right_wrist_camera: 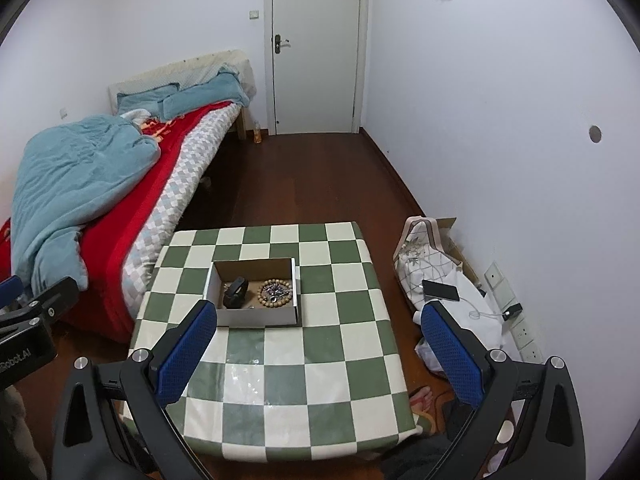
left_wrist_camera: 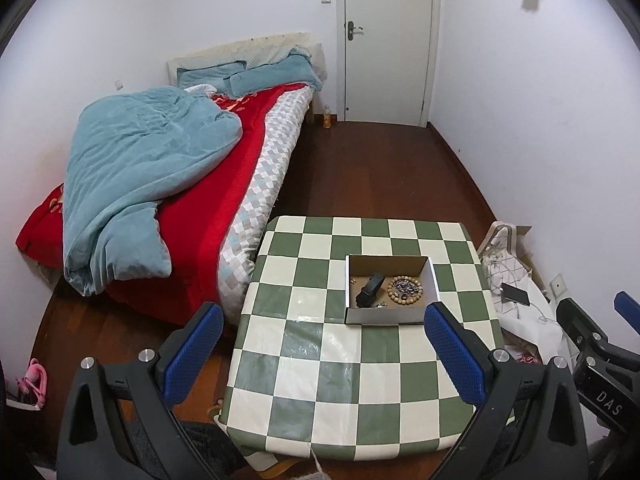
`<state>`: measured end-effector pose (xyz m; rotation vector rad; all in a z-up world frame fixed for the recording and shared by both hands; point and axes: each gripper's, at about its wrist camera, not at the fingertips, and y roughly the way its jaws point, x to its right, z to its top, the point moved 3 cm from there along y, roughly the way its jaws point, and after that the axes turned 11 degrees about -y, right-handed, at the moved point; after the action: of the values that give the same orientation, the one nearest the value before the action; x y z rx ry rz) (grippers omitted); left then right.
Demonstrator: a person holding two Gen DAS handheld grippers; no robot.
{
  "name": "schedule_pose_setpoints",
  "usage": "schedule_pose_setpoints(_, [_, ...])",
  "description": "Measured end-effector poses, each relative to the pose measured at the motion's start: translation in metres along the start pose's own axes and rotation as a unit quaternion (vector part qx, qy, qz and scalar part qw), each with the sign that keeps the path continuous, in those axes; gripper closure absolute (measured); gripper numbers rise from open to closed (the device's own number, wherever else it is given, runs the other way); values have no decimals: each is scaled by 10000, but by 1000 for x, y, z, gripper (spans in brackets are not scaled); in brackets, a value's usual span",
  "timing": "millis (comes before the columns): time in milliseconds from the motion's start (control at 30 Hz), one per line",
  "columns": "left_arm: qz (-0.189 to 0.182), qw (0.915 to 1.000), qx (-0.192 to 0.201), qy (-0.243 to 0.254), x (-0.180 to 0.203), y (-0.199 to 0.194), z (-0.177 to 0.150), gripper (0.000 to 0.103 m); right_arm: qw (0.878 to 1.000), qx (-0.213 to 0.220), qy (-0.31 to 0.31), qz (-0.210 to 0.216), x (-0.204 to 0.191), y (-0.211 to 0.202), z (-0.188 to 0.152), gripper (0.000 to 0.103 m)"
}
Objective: Organize jewelry
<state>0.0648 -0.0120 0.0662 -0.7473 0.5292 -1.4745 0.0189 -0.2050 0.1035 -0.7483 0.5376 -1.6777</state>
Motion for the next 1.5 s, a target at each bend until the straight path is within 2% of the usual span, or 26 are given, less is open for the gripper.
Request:
schedule_pose_setpoints(367, [6, 9996, -275, -21, 9, 28, 11, 0, 9993, -313, -129, 140, -9, 52, 21, 0])
schedule_pose_setpoints(667, [84, 9992, -387, -23, 8, 40, 11, 0, 9983, -527, -219, 153, -11, 74, 24, 0])
schedule_pose_setpoints(1500, [173, 9990, -398, -111, 2, 47, 10, 0, 9972, -618, -371, 220, -22, 79, 25, 0])
